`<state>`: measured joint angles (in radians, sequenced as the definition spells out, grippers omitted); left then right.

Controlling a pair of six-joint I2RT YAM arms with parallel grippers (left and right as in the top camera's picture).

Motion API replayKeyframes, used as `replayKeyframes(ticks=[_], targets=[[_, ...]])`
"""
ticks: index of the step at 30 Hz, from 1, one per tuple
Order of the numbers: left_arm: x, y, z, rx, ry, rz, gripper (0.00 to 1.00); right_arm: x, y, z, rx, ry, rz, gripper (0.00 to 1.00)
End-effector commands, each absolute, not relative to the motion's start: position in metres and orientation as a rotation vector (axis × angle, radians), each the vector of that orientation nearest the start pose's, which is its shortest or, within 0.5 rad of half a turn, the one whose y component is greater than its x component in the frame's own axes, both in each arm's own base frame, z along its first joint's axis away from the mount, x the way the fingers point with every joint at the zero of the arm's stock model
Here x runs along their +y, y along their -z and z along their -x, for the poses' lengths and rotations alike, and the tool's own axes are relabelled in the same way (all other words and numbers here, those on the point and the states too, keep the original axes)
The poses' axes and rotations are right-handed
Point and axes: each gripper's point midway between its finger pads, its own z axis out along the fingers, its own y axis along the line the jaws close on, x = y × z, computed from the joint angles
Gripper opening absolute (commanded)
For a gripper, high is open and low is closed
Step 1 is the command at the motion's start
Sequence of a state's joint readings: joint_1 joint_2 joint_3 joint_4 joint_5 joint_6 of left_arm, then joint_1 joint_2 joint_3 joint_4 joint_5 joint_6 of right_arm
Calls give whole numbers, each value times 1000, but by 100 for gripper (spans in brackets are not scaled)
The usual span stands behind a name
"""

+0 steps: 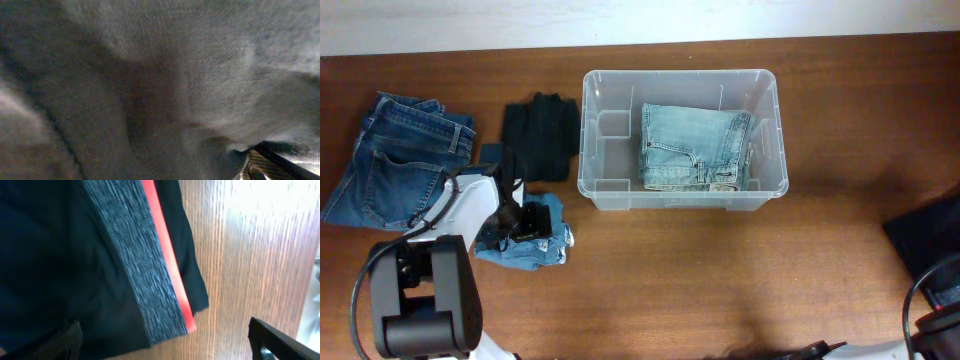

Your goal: Pack container

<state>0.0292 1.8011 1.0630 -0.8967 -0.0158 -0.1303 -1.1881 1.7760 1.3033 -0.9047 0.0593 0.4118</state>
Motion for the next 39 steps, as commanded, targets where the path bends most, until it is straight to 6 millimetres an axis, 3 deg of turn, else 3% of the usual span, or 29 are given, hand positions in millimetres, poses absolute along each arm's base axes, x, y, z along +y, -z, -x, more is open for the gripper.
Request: replayKeyframes(ticks=[1,9,17,20,23,29,31,33,39], targets=[[11,1,-284,3219,-42,230,99,-344,-50,-127,-2273,-179,2323,99],[11,1,-284,3219,-42,230,99,-343,-8,-136,-2269,-52,2269,99],[11,1,-284,3219,-42,230,99,-348,-3,-139,-2280,-56,2279,99],[11,1,-284,3219,-42,230,99,-347,-2,-140,-2279,-41,2277,80],[11,1,-284,3219,-42,230,99,-344,0,-140,-2275,-24,2273,79],[11,1,-284,3219,-42,230,99,-340,0,-138,-2258,-13,2265,79],[11,1,-284,3219,-42,230,99,-337,2,-137,-2250,-7,2257,95],[11,1,-284,3219,-42,230,99,-332,5,-134,-2238,-2,2246,100],[11,1,-284,3219,-42,230,99,-323,12,-130,-2191,10,2258,99]])
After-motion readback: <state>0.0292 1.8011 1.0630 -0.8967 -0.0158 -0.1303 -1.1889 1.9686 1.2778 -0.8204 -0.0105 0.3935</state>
